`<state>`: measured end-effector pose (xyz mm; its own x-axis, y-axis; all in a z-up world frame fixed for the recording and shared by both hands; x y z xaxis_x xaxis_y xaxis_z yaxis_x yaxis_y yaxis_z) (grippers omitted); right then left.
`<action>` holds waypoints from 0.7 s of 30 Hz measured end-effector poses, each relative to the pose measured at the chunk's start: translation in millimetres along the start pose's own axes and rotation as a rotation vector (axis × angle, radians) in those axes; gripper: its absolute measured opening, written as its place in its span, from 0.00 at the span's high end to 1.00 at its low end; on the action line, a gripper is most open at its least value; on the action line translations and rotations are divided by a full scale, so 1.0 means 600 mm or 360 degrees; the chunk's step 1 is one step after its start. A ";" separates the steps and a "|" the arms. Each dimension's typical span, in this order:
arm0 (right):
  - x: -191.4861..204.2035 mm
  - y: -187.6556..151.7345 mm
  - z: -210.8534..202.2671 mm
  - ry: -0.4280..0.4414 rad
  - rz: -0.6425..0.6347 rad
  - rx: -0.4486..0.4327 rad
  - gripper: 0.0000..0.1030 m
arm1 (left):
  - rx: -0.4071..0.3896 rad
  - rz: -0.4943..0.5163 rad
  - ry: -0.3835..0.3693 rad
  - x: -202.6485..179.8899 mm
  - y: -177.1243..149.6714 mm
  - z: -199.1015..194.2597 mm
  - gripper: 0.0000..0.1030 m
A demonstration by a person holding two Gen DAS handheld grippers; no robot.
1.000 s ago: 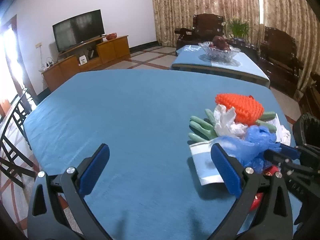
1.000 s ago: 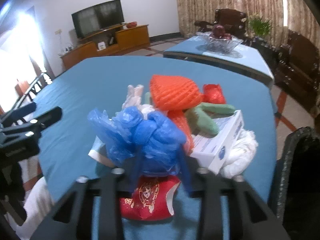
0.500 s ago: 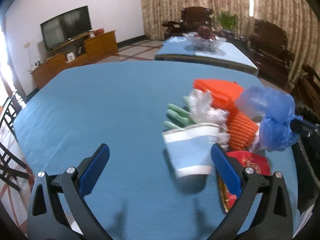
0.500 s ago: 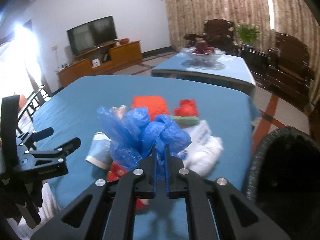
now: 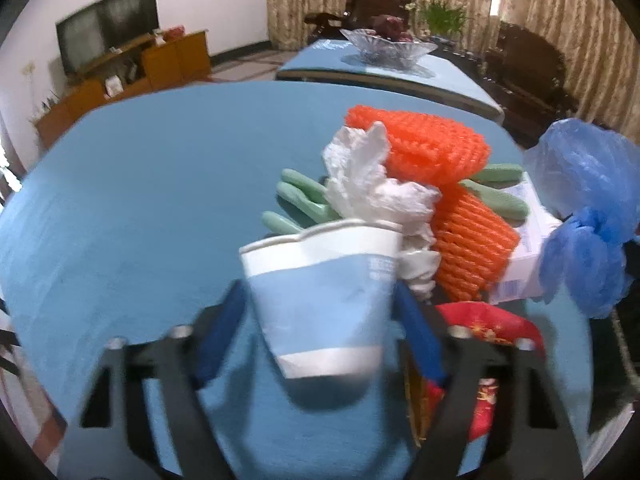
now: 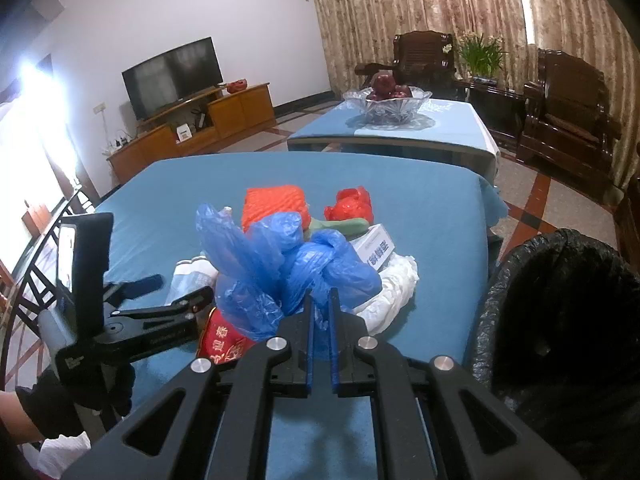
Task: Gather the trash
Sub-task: 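Grasp the white-blue paper cup with the left gripper while the right gripper holds the bag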
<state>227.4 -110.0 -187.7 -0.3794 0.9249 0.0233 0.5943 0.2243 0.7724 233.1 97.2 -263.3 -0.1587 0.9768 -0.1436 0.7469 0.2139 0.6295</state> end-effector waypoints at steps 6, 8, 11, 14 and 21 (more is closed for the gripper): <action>0.006 0.004 -0.002 0.0026 -0.0012 -0.0014 0.94 | -0.0010 -0.0064 -0.0092 0.009 0.000 -0.022 0.70; 0.010 0.007 -0.004 0.0036 -0.0016 -0.0018 0.94 | -0.0011 -0.0093 -0.0137 0.013 0.003 -0.030 0.71; 0.012 0.010 -0.006 0.0045 -0.0020 -0.0033 0.94 | -0.0041 -0.0106 -0.0156 0.017 0.007 -0.047 0.74; 0.018 0.022 -0.012 0.0058 -0.0027 -0.0060 0.94 | -0.0060 -0.0113 -0.0155 0.020 0.010 -0.065 0.75; 0.025 0.054 -0.033 0.0080 -0.0029 -0.0122 0.94 | -0.0177 -0.0114 -0.0194 -0.001 0.035 -0.146 0.76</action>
Point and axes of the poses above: each gripper's, at about its wrist camera, not at the fingertips, and z roughly the way its jaws point, x to its left, y to its top, the point moved 7 cm from there along z, roughly the way its jaws point, and after that the axes turned 10 degrees about -z, right-handed, at the moved point
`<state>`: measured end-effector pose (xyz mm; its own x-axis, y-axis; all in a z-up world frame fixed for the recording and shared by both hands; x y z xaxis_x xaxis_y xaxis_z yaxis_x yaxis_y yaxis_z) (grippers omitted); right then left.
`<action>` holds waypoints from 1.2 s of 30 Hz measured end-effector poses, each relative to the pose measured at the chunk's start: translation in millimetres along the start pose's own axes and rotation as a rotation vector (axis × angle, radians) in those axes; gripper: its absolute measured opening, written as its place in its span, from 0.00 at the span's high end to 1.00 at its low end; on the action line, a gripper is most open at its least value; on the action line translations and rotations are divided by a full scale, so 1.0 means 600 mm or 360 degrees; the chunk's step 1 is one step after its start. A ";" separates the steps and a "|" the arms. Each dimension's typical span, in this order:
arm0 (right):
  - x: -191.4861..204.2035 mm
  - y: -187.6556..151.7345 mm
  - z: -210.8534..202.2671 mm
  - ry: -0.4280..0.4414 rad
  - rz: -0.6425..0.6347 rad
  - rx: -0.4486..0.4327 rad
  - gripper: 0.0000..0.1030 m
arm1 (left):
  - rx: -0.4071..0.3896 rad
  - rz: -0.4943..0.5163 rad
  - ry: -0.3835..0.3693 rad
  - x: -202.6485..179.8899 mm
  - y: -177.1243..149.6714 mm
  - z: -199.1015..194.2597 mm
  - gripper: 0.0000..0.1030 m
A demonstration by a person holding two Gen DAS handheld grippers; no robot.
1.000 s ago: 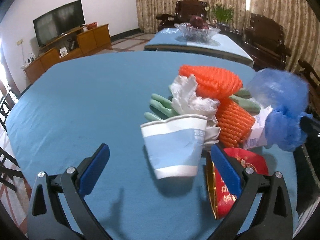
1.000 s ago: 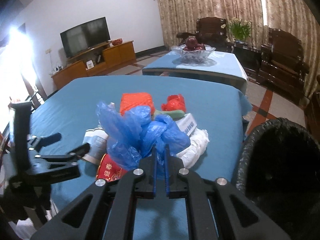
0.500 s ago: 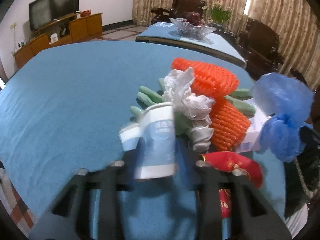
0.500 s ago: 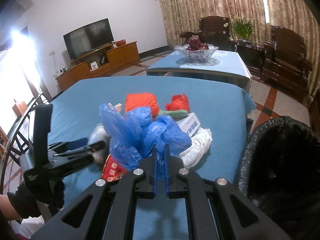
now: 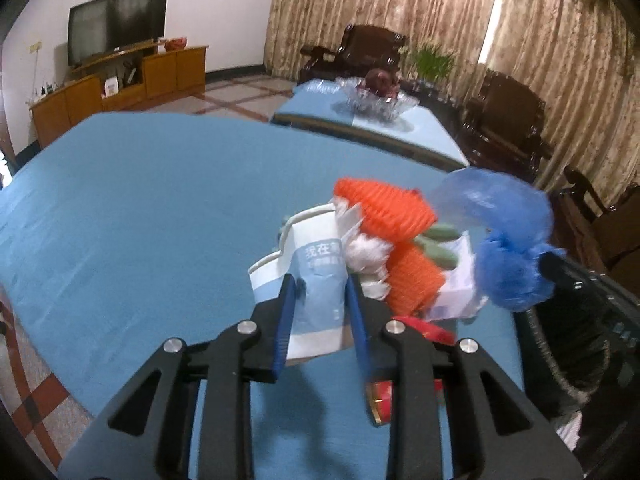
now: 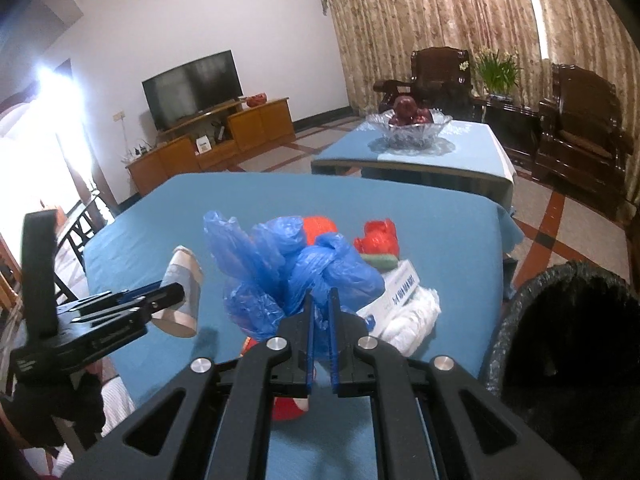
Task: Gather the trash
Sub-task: 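Grasp the white-blue paper cup with the left gripper while the right gripper holds the bag, then carry the bag and cup over the bin and open both grippers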
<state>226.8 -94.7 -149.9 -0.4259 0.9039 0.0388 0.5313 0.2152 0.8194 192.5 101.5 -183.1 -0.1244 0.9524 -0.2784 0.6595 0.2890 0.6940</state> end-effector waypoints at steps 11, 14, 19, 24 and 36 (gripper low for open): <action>-0.061 0.015 -0.089 -0.0160 0.0047 -0.0067 0.94 | -0.0067 0.0171 -0.0269 -0.146 0.021 -0.048 0.76; -0.099 0.008 -0.117 -0.0242 0.0081 -0.0067 0.94 | -0.0049 0.0220 -0.0344 -0.189 0.011 -0.045 0.76; -0.173 -0.024 -0.169 -0.0417 0.0156 -0.0051 0.94 | 0.0008 0.0327 -0.0506 -0.285 -0.021 -0.031 0.76; -0.252 -0.068 -0.217 -0.0585 0.0263 -0.0015 0.94 | 0.0095 0.0397 -0.0643 -0.368 -0.058 0.000 0.76; -0.396 -0.166 -0.282 -0.0848 0.0467 0.0073 0.91 | 0.0275 0.0528 -0.0881 -0.557 -0.130 0.073 0.70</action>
Point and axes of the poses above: each gripper's, at about its wrist camera, not at the fingertips, and z roughly the way its jaws point, x to its left, y to its top, the point moved 7 cm from there along z, roughly the way its jaws point, and after that the axes turned 10 degrees about -z, right-handed, at the moved point
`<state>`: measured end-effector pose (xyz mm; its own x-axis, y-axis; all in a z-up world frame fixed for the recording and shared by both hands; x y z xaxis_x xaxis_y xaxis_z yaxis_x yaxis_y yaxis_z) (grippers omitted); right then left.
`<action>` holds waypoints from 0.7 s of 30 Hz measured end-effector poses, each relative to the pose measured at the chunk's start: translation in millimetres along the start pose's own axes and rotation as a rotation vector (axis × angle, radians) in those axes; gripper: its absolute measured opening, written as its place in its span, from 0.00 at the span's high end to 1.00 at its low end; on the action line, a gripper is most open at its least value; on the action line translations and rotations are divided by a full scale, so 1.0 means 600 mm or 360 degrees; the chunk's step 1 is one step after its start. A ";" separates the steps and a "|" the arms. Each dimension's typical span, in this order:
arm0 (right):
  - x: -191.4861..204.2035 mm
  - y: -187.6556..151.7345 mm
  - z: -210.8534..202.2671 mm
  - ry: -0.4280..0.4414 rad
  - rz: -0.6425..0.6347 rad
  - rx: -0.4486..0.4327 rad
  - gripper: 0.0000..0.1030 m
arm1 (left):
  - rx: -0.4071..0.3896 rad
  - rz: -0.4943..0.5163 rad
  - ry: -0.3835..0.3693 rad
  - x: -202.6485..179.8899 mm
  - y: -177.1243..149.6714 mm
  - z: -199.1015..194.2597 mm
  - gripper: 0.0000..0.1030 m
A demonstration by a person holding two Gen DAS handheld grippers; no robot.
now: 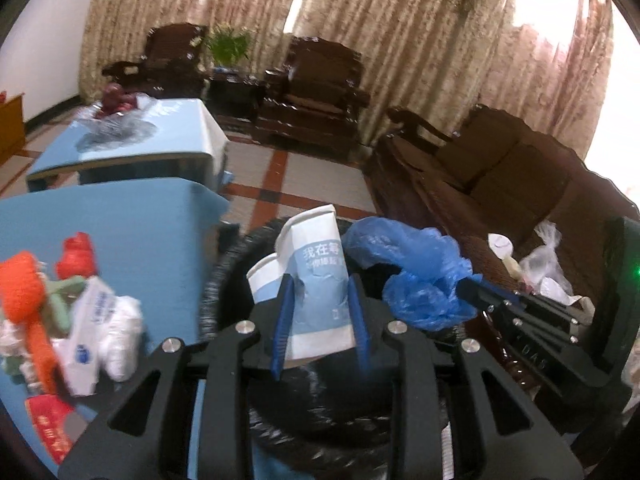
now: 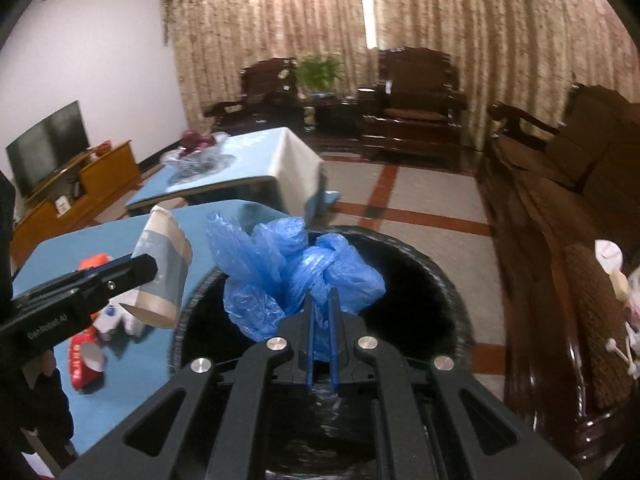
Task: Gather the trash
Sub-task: 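Carry the bag and cup over the bin and open both grippers, then grasp the red paper packet with the left gripper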
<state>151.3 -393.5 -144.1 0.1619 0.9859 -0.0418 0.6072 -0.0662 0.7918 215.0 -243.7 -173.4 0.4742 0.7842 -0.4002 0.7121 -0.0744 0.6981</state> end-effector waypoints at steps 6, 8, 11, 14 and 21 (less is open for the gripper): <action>-0.037 -0.017 0.010 -0.0116 0.0068 0.0032 0.44 | 0.0018 -0.0038 -0.0008 0.004 -0.004 -0.002 0.40; -0.035 -0.017 0.008 -0.0123 0.0076 0.0021 0.18 | -0.0004 -0.0050 0.0026 0.022 -0.001 -0.020 0.33; -0.012 -0.008 0.001 -0.0114 0.0070 -0.0032 0.08 | -0.0089 -0.0030 0.0123 0.050 0.002 -0.060 0.25; 0.027 0.005 -0.001 -0.0066 0.0025 -0.0079 0.06 | -0.0178 0.0005 0.0267 0.091 -0.003 -0.110 0.19; 0.151 0.023 -0.004 0.0111 -0.0075 -0.0196 0.06 | -0.0289 -0.0041 0.0661 0.213 -0.049 -0.214 0.17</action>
Point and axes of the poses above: each gripper's, at about its wrist camera, not at the fingertips, and z roughly the way its jaws point, x to its left, y to its top, the point moved 7 cm from there along z, roughly the way its jaws point, and after that the axes turned 10 degrees about -z, right-handed, at the moved point
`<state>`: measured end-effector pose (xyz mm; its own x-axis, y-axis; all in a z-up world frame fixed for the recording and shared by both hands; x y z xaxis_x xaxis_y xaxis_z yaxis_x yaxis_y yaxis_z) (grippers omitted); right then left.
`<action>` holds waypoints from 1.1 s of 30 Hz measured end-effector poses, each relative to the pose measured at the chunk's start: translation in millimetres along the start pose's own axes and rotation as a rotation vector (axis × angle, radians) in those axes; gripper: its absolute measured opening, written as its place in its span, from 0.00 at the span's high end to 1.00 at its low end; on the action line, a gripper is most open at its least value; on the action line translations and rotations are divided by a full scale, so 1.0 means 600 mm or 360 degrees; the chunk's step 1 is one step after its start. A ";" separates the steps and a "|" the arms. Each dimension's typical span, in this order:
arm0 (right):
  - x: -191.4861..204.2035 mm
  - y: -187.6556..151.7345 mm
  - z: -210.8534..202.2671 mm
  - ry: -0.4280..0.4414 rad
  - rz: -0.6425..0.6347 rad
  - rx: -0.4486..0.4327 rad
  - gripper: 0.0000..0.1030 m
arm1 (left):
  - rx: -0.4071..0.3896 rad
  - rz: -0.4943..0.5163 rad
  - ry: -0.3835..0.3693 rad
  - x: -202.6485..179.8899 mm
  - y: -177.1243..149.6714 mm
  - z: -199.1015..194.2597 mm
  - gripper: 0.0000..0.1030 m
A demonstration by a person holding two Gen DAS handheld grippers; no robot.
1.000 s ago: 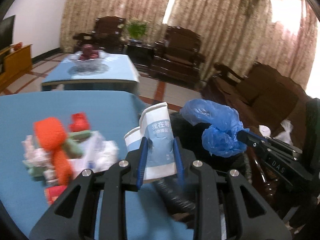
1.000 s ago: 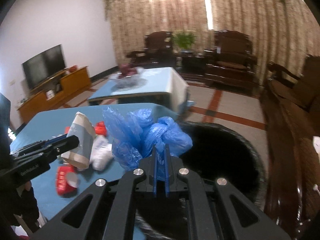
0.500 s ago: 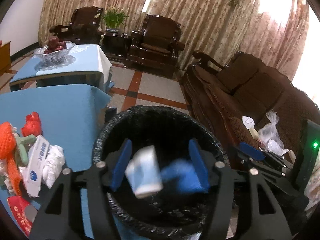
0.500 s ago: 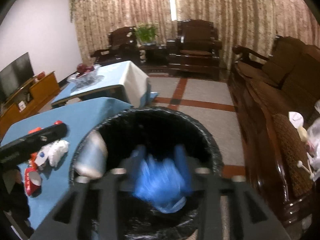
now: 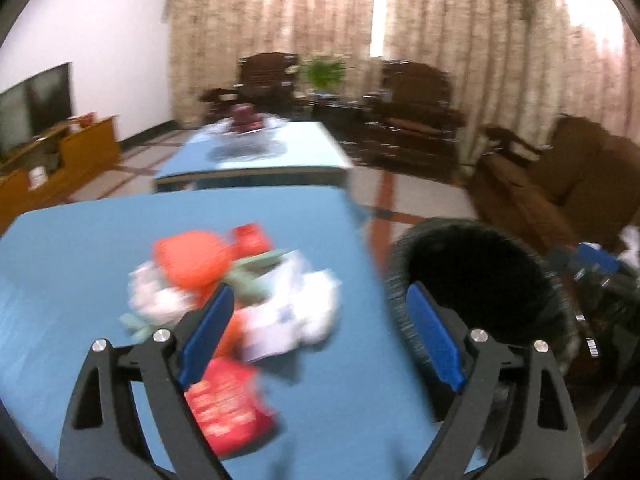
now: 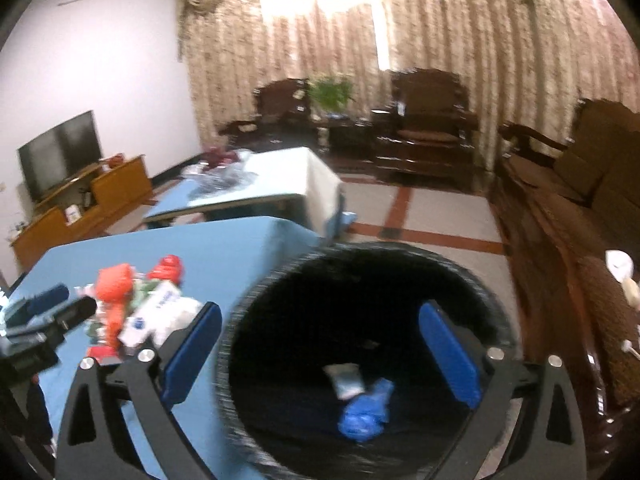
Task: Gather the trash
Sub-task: 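Grasp the red paper packet with the left gripper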
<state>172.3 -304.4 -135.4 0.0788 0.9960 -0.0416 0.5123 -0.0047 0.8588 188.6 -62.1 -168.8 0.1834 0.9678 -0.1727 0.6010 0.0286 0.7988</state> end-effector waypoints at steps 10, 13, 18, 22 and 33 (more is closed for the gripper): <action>0.132 -0.025 0.021 0.0133 -0.0138 -0.0019 0.06 | 0.0158 -0.0158 0.0193 0.124 -0.081 0.020 0.17; 0.140 -0.034 0.026 0.0144 -0.0151 -0.0008 0.06 | 0.0167 -0.0168 0.0201 0.131 -0.101 0.029 0.17; 0.148 -0.045 0.031 0.0153 -0.0161 -0.0003 0.06 | 0.0201 -0.0230 0.0241 0.143 -0.122 0.050 0.17; 0.153 -0.051 0.035 0.0159 -0.0171 0.0010 0.06 | 0.0225 -0.0290 0.0234 0.156 -0.128 0.065 0.15; 0.160 -0.039 0.038 0.0167 -0.0209 0.0002 0.06 | 0.0283 -0.0329 0.0182 0.150 -0.136 0.068 0.30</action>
<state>187.0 -210.7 -171.2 -0.0784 0.9919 -0.0996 0.5132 0.1258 0.8490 187.7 12.5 -272.9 -0.0399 0.9681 -0.2474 0.7453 0.1937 0.6380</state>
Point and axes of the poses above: each gripper's, at about its wrist camera, not at the fingertips, and z roughly the way its jaws point, x to its left, y to its top, the point moved 7 cm from there along z, roughly the way its jaws point, and after that the axes turned 10 degrees about -z, right-handed, at the moved point
